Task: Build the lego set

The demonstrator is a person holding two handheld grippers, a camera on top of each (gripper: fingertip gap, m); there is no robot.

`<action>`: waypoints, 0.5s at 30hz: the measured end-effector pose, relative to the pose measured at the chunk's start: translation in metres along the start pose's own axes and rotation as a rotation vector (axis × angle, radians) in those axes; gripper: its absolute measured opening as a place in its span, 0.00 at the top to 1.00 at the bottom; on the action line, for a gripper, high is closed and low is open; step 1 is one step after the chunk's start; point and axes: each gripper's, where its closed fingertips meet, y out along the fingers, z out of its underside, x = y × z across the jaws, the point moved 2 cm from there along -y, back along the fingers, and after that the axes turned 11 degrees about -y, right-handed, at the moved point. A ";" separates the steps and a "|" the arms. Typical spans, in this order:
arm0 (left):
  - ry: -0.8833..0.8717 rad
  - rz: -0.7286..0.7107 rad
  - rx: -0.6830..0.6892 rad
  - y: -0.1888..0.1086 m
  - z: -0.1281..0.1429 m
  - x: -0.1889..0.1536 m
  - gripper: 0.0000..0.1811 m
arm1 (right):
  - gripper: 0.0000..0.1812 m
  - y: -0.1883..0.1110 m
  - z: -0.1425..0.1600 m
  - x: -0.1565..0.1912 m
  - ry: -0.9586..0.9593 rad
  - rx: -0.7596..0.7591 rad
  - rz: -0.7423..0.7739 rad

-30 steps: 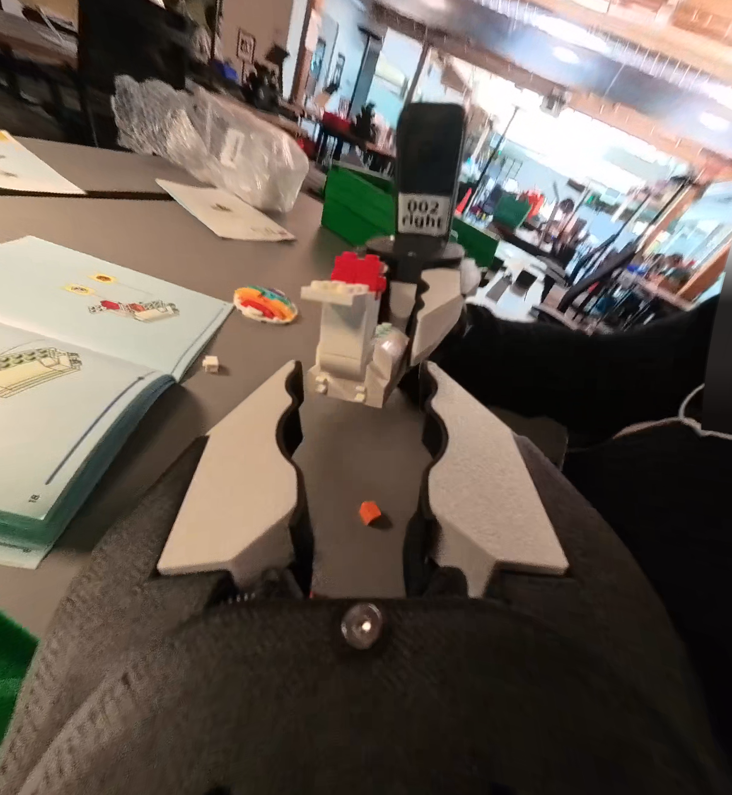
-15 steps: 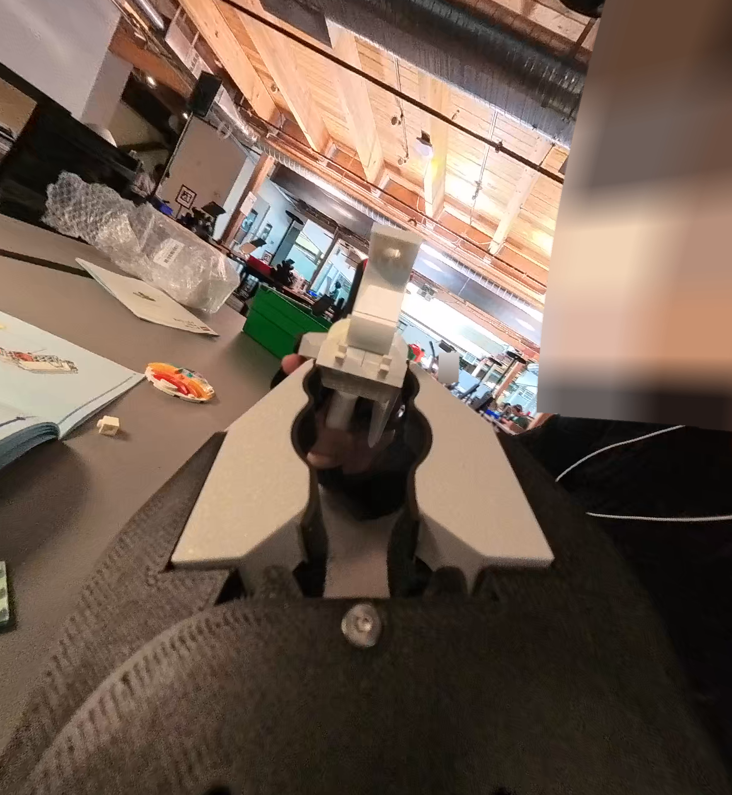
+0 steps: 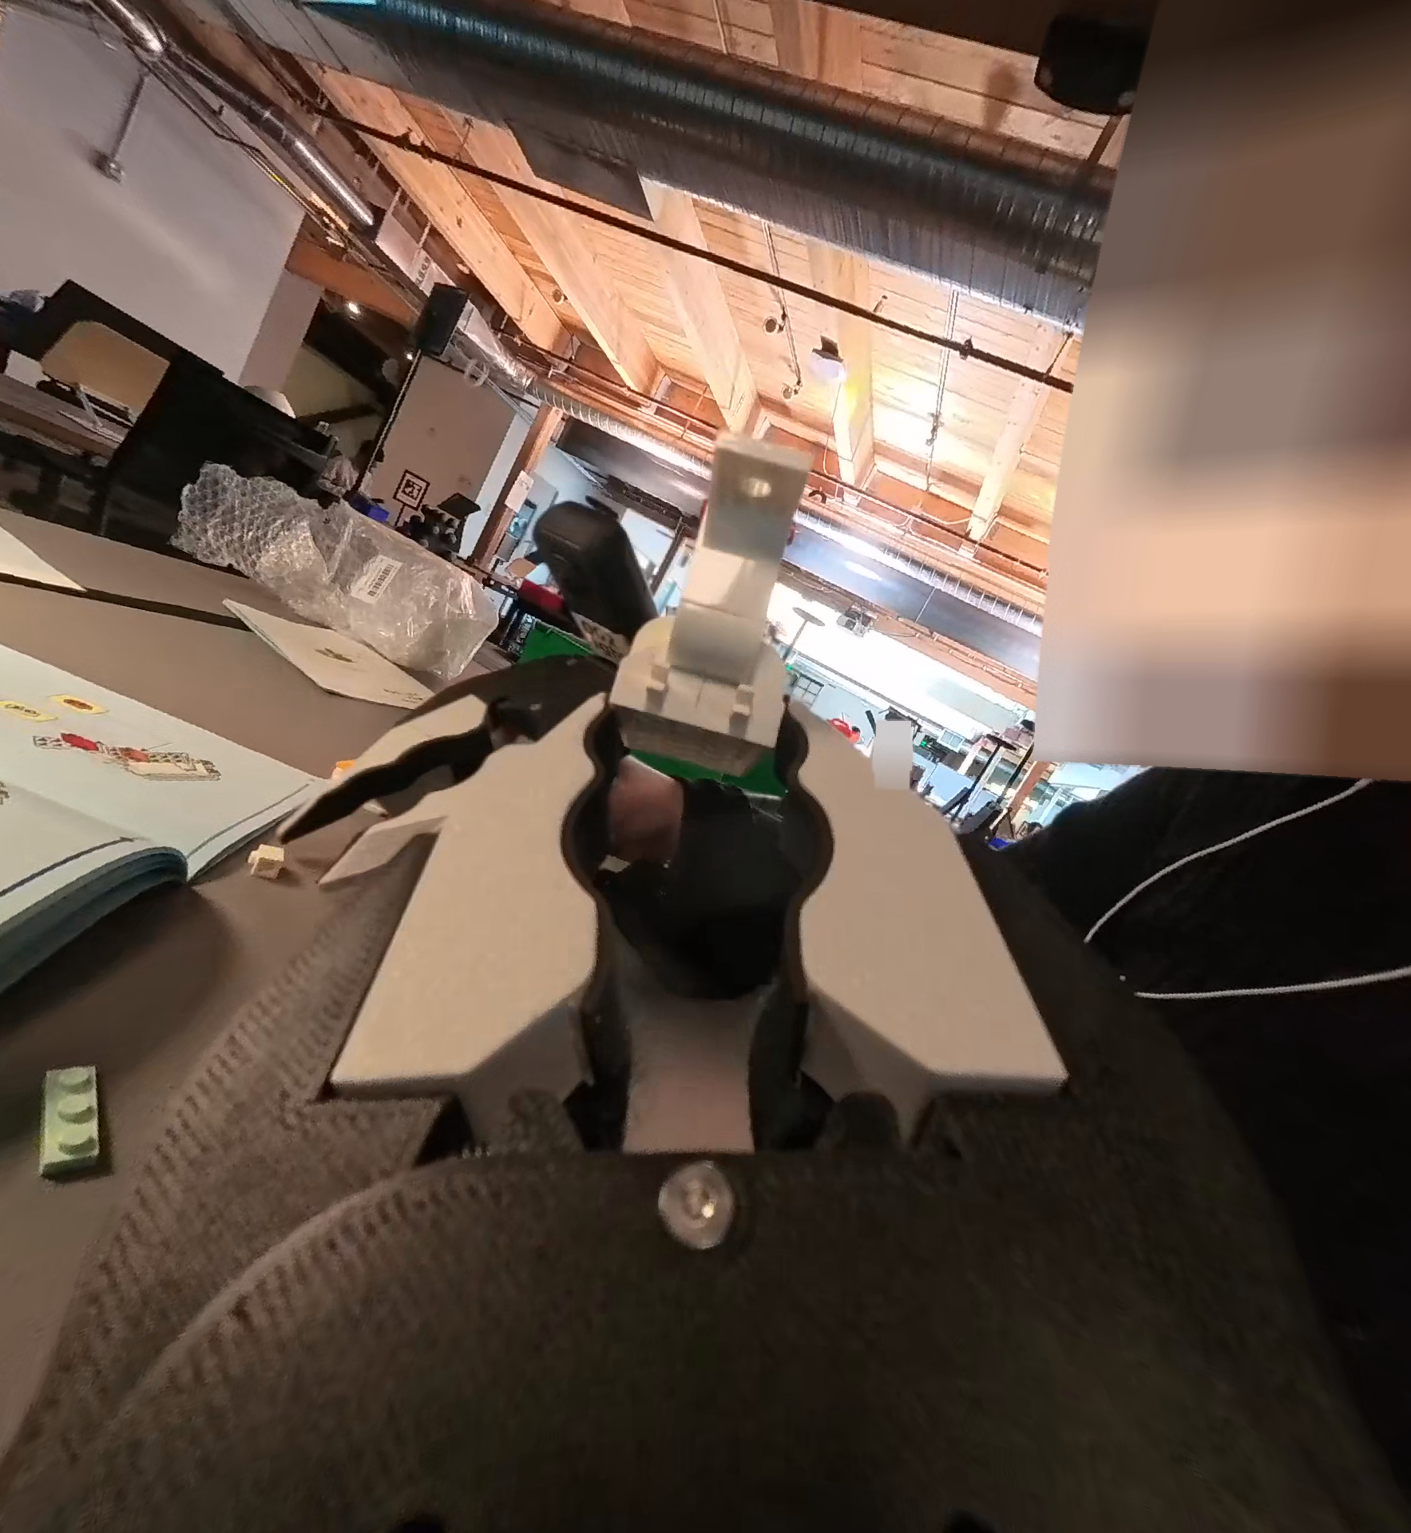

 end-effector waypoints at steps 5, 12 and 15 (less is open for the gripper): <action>-0.003 -0.006 0.014 0.001 0.002 0.001 0.80 | 0.81 0.003 -0.003 0.000 0.012 -0.045 -0.093; -0.016 -0.020 0.023 0.001 0.004 0.005 0.80 | 0.83 -0.003 -0.005 0.011 -0.084 -0.092 -0.249; -0.029 -0.020 0.024 0.001 0.004 0.007 0.80 | 0.86 -0.001 -0.005 0.007 -0.138 -0.092 -0.264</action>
